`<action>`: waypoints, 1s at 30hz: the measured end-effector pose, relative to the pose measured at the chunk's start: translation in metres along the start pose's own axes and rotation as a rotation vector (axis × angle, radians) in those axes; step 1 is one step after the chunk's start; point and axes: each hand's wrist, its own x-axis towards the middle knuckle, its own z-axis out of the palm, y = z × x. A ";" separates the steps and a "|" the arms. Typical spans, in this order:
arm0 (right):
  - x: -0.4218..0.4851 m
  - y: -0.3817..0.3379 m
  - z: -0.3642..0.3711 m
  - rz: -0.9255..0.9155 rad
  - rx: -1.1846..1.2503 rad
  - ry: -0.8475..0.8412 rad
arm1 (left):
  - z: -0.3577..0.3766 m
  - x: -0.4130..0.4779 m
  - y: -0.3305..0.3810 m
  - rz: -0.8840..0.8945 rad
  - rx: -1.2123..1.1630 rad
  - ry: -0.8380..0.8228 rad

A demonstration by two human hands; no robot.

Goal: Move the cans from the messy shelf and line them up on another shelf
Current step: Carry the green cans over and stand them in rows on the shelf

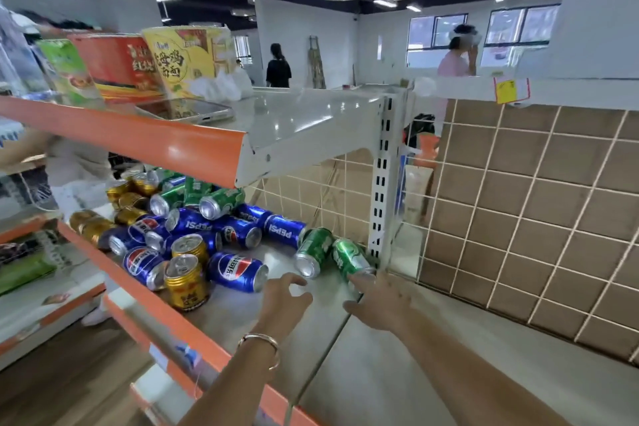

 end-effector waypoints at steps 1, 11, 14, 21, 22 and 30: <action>0.007 -0.001 0.000 0.005 0.008 -0.003 | 0.002 0.008 0.003 0.004 -0.001 0.005; 0.043 0.009 -0.010 -0.006 -0.010 -0.032 | 0.037 0.087 0.010 -0.030 0.036 -0.078; 0.048 0.009 -0.006 0.028 -0.008 0.000 | 0.041 0.083 0.013 -0.035 0.186 -0.050; 0.053 0.019 -0.006 0.093 0.002 0.099 | 0.026 0.038 0.020 0.094 0.457 -0.086; 0.052 0.020 -0.009 0.087 0.002 0.089 | 0.022 0.030 0.019 0.113 0.482 -0.121; 0.057 0.012 -0.007 0.157 0.302 0.021 | 0.013 0.036 0.012 -0.340 -0.278 -0.336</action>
